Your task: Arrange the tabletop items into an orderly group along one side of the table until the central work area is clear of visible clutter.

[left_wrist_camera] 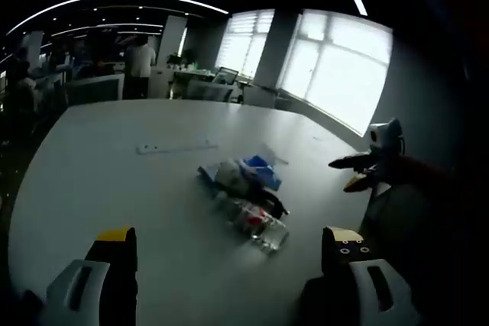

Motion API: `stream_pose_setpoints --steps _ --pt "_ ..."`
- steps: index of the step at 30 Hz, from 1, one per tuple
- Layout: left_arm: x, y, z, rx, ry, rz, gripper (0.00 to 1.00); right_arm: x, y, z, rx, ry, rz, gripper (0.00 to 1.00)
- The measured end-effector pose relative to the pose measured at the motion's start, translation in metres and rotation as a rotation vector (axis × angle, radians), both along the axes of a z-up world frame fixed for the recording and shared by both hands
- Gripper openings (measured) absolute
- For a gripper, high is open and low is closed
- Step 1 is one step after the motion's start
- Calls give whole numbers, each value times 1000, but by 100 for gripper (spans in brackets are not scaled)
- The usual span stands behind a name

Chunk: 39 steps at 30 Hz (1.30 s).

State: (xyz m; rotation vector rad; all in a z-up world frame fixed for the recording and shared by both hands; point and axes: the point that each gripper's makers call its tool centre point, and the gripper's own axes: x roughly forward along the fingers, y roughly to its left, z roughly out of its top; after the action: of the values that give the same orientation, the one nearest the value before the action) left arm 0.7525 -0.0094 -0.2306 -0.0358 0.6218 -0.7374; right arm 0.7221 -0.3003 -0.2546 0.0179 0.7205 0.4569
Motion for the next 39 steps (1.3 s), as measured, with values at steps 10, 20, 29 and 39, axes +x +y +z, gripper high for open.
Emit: stream_pose_setpoints --steps 10,20,29,39 --pt "3 -3 2 1 -3 -9 100 -2 0 0 -3 5 -6 95" --pt "4 2 2 -12 -8 8 100 -4 -1 0 -5 8 -19 94" --pt "0 3 2 -16 -7 19 100 -4 3 -1 -8 10 -11 93" --pt "-3 4 1 -21 -4 24 100 -3 14 -1 -16 14 20 92"
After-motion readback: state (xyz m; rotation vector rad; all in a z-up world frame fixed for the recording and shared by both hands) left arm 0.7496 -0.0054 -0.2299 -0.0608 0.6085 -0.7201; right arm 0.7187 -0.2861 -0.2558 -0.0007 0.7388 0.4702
